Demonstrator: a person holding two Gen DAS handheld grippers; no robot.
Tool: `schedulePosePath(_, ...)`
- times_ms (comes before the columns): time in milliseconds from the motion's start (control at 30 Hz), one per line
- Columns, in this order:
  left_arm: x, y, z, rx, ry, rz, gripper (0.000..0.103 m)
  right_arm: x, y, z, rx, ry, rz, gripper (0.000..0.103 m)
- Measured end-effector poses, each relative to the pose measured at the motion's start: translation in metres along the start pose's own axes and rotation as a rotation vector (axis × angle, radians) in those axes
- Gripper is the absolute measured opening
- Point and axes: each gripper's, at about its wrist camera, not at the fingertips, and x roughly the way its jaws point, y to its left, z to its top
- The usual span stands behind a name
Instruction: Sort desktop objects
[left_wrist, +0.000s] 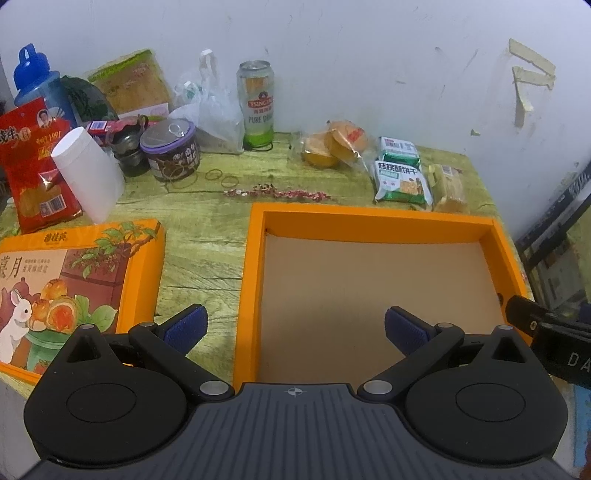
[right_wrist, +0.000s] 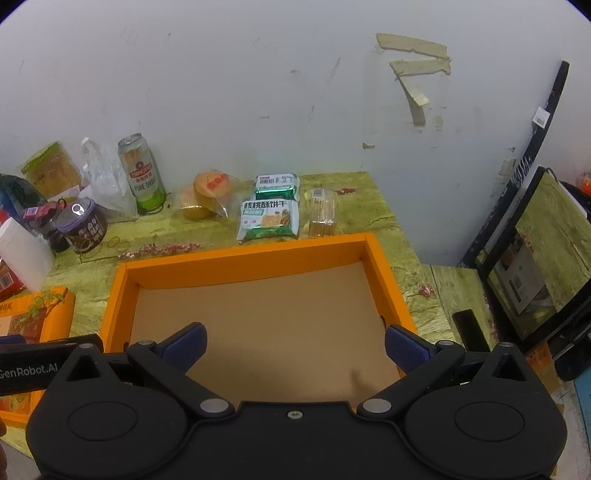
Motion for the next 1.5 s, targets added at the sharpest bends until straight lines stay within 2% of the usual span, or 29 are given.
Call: schedulePosePath(1500,0.0076,-0.0004,0.0032,-0.009,0.032,0.019,0.103,0.0081,0.0024,0.0015,-0.025,0.02,0.001,0.103)
